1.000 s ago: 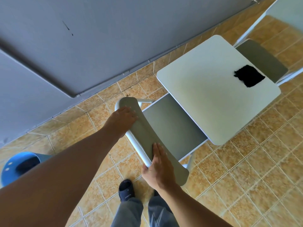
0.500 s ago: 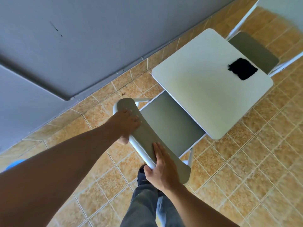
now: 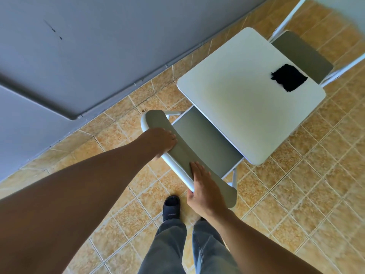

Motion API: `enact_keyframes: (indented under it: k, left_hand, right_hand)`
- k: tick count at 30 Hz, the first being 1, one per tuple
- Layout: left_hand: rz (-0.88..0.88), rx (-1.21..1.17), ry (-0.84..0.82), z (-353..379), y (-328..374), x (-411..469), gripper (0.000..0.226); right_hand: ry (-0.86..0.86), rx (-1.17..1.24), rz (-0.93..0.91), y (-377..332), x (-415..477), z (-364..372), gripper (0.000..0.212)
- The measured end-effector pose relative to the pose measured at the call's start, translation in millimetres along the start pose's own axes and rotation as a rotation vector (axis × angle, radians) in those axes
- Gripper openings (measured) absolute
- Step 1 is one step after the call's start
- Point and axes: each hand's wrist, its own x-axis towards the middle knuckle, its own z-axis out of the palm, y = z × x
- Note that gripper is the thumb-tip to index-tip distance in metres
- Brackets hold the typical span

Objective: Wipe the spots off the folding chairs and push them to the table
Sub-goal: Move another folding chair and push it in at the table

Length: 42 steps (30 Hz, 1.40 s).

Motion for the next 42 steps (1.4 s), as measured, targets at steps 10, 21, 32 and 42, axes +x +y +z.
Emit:
enact_keyframes:
  k: [10, 21, 32, 42]
  left_hand:
    - [-0.061, 0.065, 0.066, -12.1, -16.7, 13.0, 0.076]
    - [0.012, 0.016, -0.011, -11.2, -4.6, 8.4, 0.081]
    - [-0.011, 0.04, -0.057, -14.1, -1.3, 4.6, 0.082]
    - [0.04, 0.031, 0.001, -1.7, 18.5, -0.1, 0.083]
  right_hand:
    - [0.016, 0.086, 0.003, -2.8, 20.9, -13.2, 0.082]
    - [-0.025, 0.008, -0.049, 2.5, 17.5, -12.8, 0.087]
    - [-0.012, 0.008, -0.065, 1.9, 16.3, -6.7, 0.087]
    - [-0.055, 0.064, 0.014, 18.5, -3.6, -11.5, 0.085]
